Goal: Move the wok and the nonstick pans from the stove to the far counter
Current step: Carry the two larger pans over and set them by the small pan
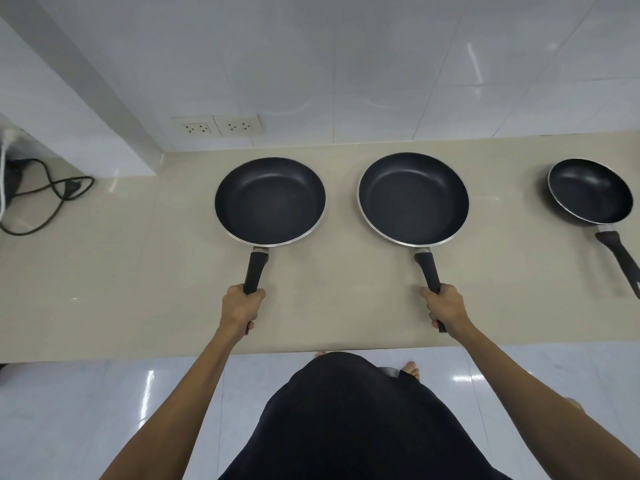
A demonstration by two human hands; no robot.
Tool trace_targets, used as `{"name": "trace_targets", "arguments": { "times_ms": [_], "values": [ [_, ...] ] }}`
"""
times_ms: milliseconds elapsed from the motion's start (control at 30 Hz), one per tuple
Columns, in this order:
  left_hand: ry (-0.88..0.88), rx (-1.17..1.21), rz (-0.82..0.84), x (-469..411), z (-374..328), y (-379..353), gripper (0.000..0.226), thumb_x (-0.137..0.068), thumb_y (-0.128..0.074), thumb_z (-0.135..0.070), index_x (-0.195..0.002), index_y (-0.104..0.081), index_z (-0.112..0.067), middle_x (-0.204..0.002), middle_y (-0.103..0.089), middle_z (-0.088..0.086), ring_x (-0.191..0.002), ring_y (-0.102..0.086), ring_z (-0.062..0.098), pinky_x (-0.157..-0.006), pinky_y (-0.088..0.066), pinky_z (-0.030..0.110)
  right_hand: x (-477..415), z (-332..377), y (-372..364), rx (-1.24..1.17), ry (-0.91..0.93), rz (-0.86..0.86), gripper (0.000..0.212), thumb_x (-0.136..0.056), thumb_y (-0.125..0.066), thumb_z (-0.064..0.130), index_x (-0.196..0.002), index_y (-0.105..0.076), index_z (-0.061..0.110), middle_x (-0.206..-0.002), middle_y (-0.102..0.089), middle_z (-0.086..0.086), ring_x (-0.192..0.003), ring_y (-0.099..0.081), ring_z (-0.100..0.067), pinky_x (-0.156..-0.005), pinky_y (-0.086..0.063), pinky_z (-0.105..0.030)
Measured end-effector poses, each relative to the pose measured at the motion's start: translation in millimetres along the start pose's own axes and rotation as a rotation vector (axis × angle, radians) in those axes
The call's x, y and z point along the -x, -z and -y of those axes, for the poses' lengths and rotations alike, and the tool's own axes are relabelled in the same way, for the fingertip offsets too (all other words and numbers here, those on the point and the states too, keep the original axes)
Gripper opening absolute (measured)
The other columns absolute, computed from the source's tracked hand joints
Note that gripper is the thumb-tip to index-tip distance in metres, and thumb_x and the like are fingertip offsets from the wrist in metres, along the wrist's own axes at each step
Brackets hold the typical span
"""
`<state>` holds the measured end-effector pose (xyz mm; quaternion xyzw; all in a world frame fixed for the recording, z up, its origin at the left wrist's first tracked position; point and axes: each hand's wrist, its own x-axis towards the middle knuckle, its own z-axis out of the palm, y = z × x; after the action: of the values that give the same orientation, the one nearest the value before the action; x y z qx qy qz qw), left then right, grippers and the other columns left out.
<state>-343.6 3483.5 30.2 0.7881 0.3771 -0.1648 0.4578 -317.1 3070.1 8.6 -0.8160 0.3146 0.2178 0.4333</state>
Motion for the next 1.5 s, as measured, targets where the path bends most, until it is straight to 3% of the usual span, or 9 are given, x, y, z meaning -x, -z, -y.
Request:
{"name": "trace_targets", "arguments": {
  "times_ms": [667,800,1000,1167,1367,1500],
  "values": [
    [0.014,0.009,0.034,-15.6,17.3,-19.9,0.015,-0.088,-0.058,-0.025,-0.083,-0.055,-0.011,-0.064,-0.049,0.009,-0.041,-0.043,0.023,-0.039,-0.04,0.026,-4.4,4.9,1.5,-0.032,-0.066,0.045,0.023,-0.098,-0.062,0.027,-0.096,-0.054,0.005,-0.065,-0.048,-0.01,-0.041,-0.043,-0.018,-0.038,-0.044,-0.025],
    [0.033,0.089,0.099,-17.1,19.6,-22.2,0.02,-0.09,-0.061,-0.025,-0.081,-0.051,-0.01,-0.061,-0.045,0.008,-0.041,-0.04,0.02,-0.043,-0.041,0.028,-3.1,4.6,0.0,-0.02,-0.072,0.032,0.024,-0.098,-0.062,0.027,-0.1,-0.054,0.004,-0.066,-0.049,-0.011,-0.042,-0.044,-0.019,-0.037,-0.044,-0.025],
    [0.044,0.184,0.195,-17.6,17.0,-17.2,0.026,-0.092,-0.068,-0.024,-0.079,-0.048,-0.013,-0.056,-0.044,0.003,-0.039,-0.039,0.013,-0.037,-0.039,0.026,0.2,9.0,0.5,0.007,-0.075,0.015,0.022,-0.097,-0.061,0.025,-0.098,-0.056,0.003,-0.066,-0.052,-0.012,-0.044,-0.046,-0.021,-0.041,-0.047,-0.029],
    [0.032,0.155,0.2,-14.5,15.0,-15.5,0.025,-0.093,-0.067,-0.025,-0.083,-0.049,-0.01,-0.06,-0.048,0.008,-0.043,-0.044,0.019,-0.04,-0.042,0.028,9.2,15.4,0.5,0.061,-0.073,-0.014,0.024,-0.096,-0.06,0.029,-0.093,-0.056,0.005,-0.068,-0.055,-0.011,-0.045,-0.051,-0.025,-0.046,-0.049,-0.033],
    [-0.026,0.055,0.125,0.7,14.3,-18.0,0.029,-0.094,-0.063,-0.029,-0.103,-0.051,-0.005,-0.077,-0.06,0.013,-0.048,-0.055,0.024,-0.049,-0.049,0.034,22.5,13.7,3.1,0.167,0.016,-0.039,0.025,-0.095,-0.058,0.024,-0.106,-0.053,0.002,-0.08,-0.064,-0.018,-0.048,-0.057,-0.027,-0.04,-0.048,-0.029],
    [-0.123,-0.161,0.037,22.6,21.8,-19.5,0.04,-0.094,-0.062,-0.033,-0.115,-0.046,-0.003,-0.091,-0.06,0.014,-0.071,-0.062,0.031,-0.062,-0.052,0.039,37.1,8.1,9.0,0.284,0.09,-0.027,0.031,-0.095,-0.058,0.026,-0.112,-0.047,0.003,-0.094,-0.065,-0.021,-0.071,-0.072,-0.041,-0.063,-0.062,-0.047]
  ]
}}
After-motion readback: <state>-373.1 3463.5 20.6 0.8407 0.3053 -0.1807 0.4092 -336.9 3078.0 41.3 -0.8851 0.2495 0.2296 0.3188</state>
